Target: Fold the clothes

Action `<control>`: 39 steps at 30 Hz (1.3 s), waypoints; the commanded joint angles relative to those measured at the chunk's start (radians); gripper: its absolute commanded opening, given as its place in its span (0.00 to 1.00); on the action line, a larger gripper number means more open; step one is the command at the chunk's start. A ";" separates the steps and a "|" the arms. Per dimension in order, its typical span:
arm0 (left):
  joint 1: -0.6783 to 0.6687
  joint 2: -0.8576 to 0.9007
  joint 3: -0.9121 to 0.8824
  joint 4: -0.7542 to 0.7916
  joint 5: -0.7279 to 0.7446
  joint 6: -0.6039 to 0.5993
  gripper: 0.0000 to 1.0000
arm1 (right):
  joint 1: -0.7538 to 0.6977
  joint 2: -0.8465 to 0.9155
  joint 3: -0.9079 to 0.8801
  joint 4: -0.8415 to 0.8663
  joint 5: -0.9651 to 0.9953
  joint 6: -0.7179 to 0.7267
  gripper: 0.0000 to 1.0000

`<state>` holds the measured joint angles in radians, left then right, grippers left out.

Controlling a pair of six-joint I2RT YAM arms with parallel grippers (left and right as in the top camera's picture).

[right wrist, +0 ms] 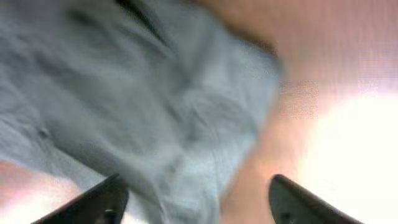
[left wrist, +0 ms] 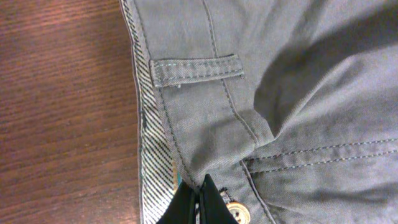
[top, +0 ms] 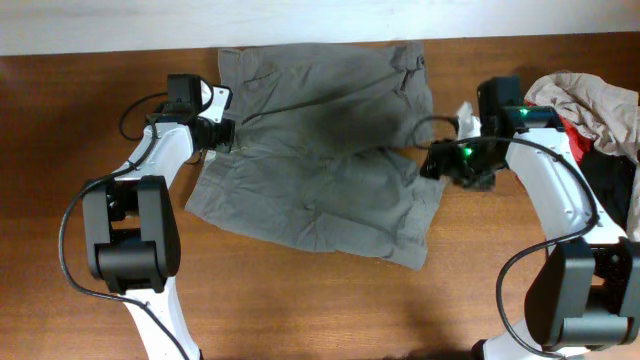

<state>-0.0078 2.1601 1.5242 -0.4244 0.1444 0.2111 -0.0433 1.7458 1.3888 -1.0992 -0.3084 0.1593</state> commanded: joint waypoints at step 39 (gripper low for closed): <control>0.021 0.000 0.008 -0.011 -0.022 -0.017 0.00 | -0.078 -0.014 0.089 0.156 0.030 0.134 0.04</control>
<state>-0.0059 2.1601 1.5242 -0.4347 0.1440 0.2108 -0.0990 1.7561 1.4517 -0.9527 -0.3695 0.2985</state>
